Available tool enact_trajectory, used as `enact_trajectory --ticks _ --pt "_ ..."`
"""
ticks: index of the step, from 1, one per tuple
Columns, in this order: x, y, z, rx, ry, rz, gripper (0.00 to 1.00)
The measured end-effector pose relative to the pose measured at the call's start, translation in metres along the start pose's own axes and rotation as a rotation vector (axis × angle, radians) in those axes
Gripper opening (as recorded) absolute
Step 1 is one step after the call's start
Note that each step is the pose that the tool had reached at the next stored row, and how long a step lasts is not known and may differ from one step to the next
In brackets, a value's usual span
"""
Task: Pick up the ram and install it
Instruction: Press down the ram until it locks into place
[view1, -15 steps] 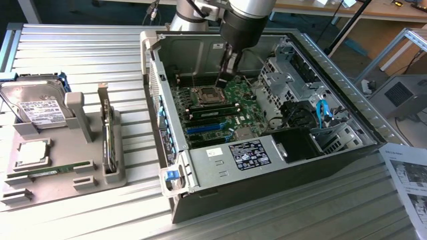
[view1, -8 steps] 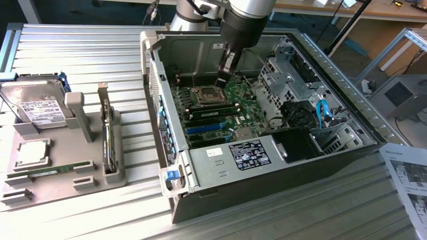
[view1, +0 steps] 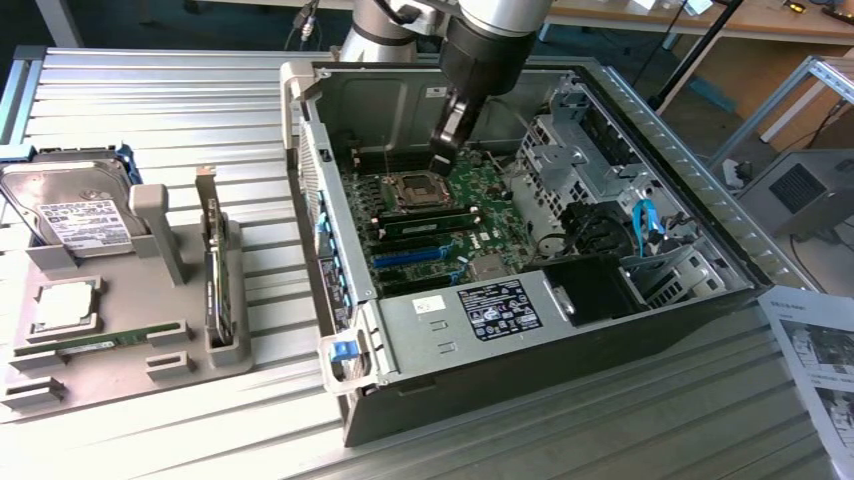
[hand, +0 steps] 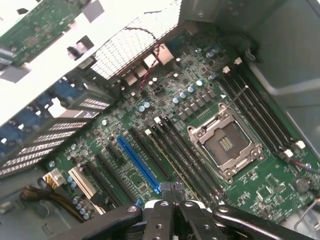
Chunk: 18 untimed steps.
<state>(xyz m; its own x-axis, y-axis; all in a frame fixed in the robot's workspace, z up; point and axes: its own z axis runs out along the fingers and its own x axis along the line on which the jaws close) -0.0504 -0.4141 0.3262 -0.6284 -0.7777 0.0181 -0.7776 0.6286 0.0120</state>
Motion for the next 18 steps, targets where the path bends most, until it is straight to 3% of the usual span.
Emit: enact_trajectory --ticks 9,18 --pt "0.0000 0.0000 0.0000 -0.0022 -0.0014 0.121 0.11" --pt "0.0000 0.0000 0.0000 -0.0056 -0.0037 0.311 0.11"
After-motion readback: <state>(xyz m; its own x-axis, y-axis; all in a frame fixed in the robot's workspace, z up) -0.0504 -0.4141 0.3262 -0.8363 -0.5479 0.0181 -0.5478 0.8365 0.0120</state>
